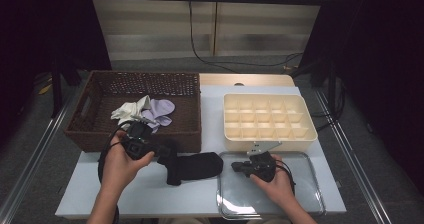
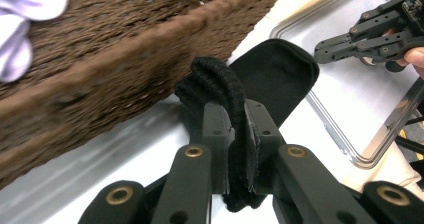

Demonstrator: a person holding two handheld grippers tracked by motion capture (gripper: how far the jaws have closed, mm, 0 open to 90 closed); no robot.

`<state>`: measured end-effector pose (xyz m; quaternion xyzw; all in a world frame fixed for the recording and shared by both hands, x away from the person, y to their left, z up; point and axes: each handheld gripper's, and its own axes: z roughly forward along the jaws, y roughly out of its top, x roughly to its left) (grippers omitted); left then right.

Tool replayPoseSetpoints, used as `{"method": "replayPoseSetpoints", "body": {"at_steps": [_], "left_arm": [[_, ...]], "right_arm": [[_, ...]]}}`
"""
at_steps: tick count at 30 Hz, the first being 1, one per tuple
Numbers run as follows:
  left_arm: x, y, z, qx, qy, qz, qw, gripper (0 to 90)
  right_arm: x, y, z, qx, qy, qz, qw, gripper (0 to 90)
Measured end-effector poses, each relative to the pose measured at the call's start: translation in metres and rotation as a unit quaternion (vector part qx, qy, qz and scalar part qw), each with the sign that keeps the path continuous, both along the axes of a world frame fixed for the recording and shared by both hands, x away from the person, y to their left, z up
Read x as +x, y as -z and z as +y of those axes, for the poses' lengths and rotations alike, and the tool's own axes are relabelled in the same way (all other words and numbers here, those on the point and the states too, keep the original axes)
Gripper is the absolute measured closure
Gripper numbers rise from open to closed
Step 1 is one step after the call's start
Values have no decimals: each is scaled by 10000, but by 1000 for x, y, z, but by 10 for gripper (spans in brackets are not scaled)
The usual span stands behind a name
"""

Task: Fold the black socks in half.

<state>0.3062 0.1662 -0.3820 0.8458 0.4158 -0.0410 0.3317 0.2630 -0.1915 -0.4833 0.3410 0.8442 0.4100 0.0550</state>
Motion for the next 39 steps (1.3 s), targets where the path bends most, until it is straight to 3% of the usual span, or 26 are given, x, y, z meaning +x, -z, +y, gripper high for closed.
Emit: {"method": "replayPoseSetpoints", "body": {"at_steps": [11, 23, 39], "left_arm": [[1, 8, -38, 100, 225, 12, 9997, 819], [-2, 31, -77, 205, 445, 135, 9987, 818], [-3, 53, -106, 295, 508, 112, 9982, 802]], "right_arm": [[0, 0, 0, -10, 0, -33, 10000, 881], [-1, 0, 1, -29, -12, -44, 10000, 876], [-1, 0, 1, -43, -16, -54, 10000, 869]]}}
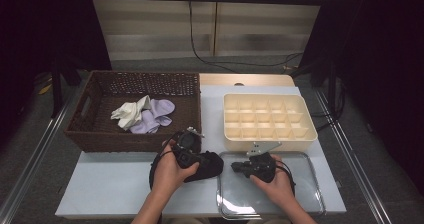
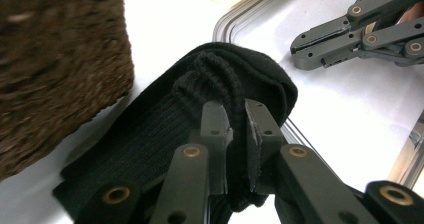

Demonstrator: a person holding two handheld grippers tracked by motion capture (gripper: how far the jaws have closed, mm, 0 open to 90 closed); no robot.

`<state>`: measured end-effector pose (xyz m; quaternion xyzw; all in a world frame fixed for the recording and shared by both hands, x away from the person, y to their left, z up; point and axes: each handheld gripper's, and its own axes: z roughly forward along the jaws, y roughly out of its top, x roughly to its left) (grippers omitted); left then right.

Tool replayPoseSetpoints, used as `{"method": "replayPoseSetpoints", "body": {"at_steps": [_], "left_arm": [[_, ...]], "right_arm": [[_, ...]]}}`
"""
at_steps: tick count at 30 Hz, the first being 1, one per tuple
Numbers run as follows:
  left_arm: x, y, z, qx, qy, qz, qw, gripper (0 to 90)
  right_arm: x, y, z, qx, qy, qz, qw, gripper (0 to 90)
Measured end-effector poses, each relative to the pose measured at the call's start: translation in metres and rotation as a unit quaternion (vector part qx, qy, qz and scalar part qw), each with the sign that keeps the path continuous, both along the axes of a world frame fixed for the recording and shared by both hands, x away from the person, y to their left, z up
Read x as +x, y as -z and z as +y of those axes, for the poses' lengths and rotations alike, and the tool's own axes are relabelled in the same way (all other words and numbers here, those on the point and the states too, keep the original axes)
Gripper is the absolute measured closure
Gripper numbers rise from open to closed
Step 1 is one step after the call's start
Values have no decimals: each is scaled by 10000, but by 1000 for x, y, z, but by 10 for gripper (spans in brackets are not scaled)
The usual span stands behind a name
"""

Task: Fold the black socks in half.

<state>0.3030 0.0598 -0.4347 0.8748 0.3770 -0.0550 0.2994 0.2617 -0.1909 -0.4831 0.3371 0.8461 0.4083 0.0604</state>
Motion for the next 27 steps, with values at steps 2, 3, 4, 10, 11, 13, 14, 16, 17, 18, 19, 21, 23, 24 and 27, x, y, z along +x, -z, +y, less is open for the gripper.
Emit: {"method": "replayPoseSetpoints", "body": {"at_steps": [2, 3, 4, 10, 11, 13, 14, 16, 17, 18, 19, 21, 23, 24, 27], "left_arm": [[-1, 2, -2, -11, -7, -63, 10000, 783], [-1, 2, -2, -77, -14, -60, 10000, 766], [-1, 2, -2, -108, -27, -57, 9999, 743], [-2, -4, 1, -220, -34, -299, 9993, 611], [-3, -7, 4, -280, -53, -314, 9991, 592], [-4, -9, 8, -334, -116, -281, 9990, 579], [-5, -10, 11, -289, -154, -325, 9989, 577], [-7, -11, 19, -327, -199, -334, 9987, 572], [-8, -11, 24, -324, -238, -321, 9987, 572], [-10, -11, 28, -296, -296, -352, 9985, 574], [-11, -10, 34, -269, -309, -348, 9986, 573], [-14, -8, 44, -282, -454, -344, 9980, 572], [-17, -5, 55, -247, -595, -384, 9972, 572], [-18, -4, 60, -259, -666, -369, 9968, 564], [-20, 3, 75, -291, -949, -312, 9946, 559]], "right_arm": [[0, 0, 0, 1, 12, 2, 10000, 867], [0, 0, 0, -4, 12, -1, 10000, 866], [-1, 0, 0, -1, 5, -4, 10000, 865], [0, 0, 0, -6, 8, -5, 10000, 865], [0, 0, 0, 0, 4, -3, 10000, 865], [0, 0, 0, -7, 9, -7, 10000, 865], [0, 0, 0, 0, 3, -4, 10000, 865], [-1, 0, 1, -16, -10, -16, 10000, 864], [-1, 0, 1, -17, -9, -22, 10000, 864], [-1, 0, 1, -15, -11, -22, 10000, 864], [-1, 0, 1, -15, -7, -19, 10000, 864], [-1, 0, 0, -24, -7, -14, 10000, 865], [-1, 0, 0, -23, -2, -9, 10000, 867], [-1, 0, 0, -26, -9, -20, 10000, 867], [-1, 0, 1, -15, -6, -17, 10000, 866]]}}
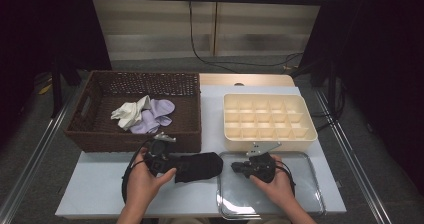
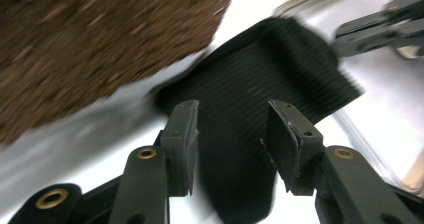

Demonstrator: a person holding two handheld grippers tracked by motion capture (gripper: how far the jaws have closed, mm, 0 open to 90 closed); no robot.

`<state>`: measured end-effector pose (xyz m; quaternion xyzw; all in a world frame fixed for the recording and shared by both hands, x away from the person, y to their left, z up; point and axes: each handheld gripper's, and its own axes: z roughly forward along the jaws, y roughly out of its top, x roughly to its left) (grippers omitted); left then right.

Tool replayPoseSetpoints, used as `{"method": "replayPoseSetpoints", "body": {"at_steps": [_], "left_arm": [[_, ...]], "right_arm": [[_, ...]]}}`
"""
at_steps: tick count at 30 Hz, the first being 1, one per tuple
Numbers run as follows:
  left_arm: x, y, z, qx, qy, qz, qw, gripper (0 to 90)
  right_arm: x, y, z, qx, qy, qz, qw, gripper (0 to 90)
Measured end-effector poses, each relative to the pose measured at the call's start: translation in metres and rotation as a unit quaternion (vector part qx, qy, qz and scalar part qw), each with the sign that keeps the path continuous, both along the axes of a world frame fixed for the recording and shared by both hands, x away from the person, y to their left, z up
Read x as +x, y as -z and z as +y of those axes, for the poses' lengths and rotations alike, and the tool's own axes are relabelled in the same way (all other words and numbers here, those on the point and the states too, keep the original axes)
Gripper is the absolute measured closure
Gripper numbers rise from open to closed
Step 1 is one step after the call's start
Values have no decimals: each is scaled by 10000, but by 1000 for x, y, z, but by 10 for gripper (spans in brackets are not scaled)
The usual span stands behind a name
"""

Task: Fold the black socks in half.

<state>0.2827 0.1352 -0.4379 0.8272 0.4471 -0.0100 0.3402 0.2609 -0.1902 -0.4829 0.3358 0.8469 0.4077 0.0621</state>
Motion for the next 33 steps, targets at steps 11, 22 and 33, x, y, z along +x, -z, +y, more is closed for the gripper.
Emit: {"method": "replayPoseSetpoints", "body": {"at_steps": [11, 22, 33], "left_arm": [[2, 25, 6, 31, -169, 225, 9996, 581], [-4, 30, 5, -314, -267, 309, 9987, 817], [-1, 23, 6, -410, -229, 455, 9979, 860]], "right_arm": [[0, 0, 0, -4, -13, -13, 10000, 864], [0, 0, 0, 9, 16, 14, 10000, 863], [2, -1, 4, -4, -50, 17, 10000, 867]]}}
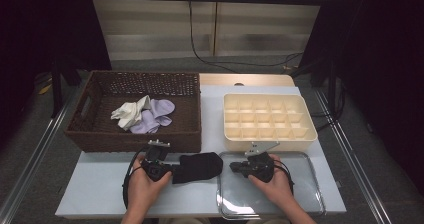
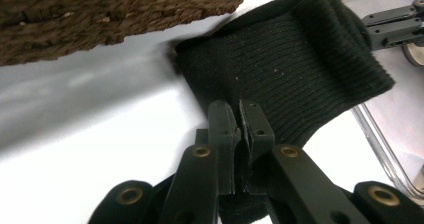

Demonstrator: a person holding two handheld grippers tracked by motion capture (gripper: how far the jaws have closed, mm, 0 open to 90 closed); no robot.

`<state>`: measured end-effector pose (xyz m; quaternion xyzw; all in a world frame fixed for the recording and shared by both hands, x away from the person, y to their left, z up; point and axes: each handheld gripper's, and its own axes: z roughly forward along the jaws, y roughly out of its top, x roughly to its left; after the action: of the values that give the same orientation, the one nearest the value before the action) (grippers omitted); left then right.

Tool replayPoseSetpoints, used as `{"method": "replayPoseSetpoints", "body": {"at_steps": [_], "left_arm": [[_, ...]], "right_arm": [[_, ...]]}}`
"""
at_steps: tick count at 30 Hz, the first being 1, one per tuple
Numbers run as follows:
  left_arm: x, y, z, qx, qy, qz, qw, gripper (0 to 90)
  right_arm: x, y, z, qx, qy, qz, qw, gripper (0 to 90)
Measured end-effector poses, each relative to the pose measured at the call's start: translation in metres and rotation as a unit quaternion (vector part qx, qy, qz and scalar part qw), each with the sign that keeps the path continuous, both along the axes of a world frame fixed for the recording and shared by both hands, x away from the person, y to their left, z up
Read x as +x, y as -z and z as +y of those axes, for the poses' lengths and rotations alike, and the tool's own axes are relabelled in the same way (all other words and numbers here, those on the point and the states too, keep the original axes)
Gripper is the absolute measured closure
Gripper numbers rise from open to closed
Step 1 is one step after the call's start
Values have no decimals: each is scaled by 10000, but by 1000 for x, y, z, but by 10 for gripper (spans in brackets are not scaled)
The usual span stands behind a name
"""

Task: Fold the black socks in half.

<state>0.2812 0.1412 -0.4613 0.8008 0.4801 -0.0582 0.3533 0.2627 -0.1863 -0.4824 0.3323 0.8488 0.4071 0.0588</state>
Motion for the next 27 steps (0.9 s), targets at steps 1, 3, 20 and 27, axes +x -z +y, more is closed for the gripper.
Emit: {"method": "replayPoseSetpoints", "body": {"at_steps": [1, 3, 20, 27], "left_arm": [[0, -1, 0, 18, 21, -32, 10000, 860], [1, -4, 0, 36, 72, -16, 10000, 859], [5, -24, -1, 108, 174, -177, 9996, 853], [6, -32, -4, 117, 226, -234, 9994, 851]], "right_arm": [[0, 0, 1, 13, 6, 13, 10000, 867], [0, 0, 2, -17, -10, -15, 10000, 867], [0, -4, 12, 111, -74, -22, 9999, 863], [-1, -1, 17, 83, -160, 4, 9998, 863]]}}
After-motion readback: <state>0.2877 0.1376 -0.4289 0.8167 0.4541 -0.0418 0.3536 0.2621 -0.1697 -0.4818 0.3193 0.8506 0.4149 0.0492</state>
